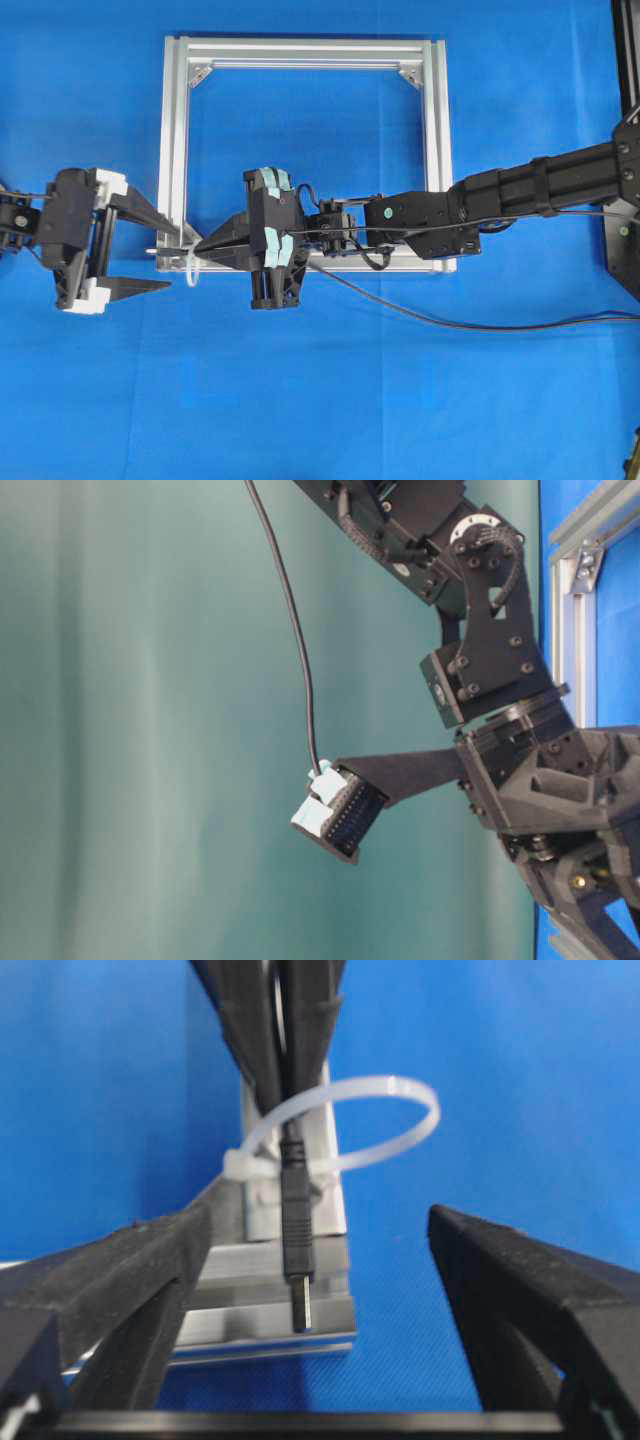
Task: Insert the wire through the string loop located on the left side.
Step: 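Close the left gripper on the USB plug beyond the loop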
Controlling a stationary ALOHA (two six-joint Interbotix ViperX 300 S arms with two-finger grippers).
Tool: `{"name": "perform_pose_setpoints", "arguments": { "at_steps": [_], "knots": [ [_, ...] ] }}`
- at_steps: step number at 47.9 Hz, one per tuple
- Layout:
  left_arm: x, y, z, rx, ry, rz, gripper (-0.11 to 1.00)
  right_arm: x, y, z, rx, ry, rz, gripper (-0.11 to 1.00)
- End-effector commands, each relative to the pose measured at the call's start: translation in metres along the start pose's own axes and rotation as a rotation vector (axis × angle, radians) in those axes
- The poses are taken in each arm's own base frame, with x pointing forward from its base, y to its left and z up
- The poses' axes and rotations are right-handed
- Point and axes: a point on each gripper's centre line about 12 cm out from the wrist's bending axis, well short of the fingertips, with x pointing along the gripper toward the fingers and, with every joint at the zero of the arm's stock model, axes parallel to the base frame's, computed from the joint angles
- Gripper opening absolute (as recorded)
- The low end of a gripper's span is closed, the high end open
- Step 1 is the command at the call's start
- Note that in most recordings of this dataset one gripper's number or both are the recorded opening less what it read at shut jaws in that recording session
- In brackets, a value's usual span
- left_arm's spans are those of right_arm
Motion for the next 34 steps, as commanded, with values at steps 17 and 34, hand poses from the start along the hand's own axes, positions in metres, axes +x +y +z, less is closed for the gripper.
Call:
{"name": "perform_pose_setpoints", "arguments": {
  "at_steps": [17, 34],
  "knots": [
    [0.0042, 0.0001, 0.0065, 0.002, -0.020, 0.001, 0.92, -0.0010, 0.0012, 0.0204, 0.000, -0.055, 0.005, -0.10],
    [0.0047, 0.0001, 0.0078, 0.002, -0.025, 0.001, 0.92, -0.0010, 0.0012, 0.0204, 0.000, -0.055, 0.005, -0.10]
  ]
}}
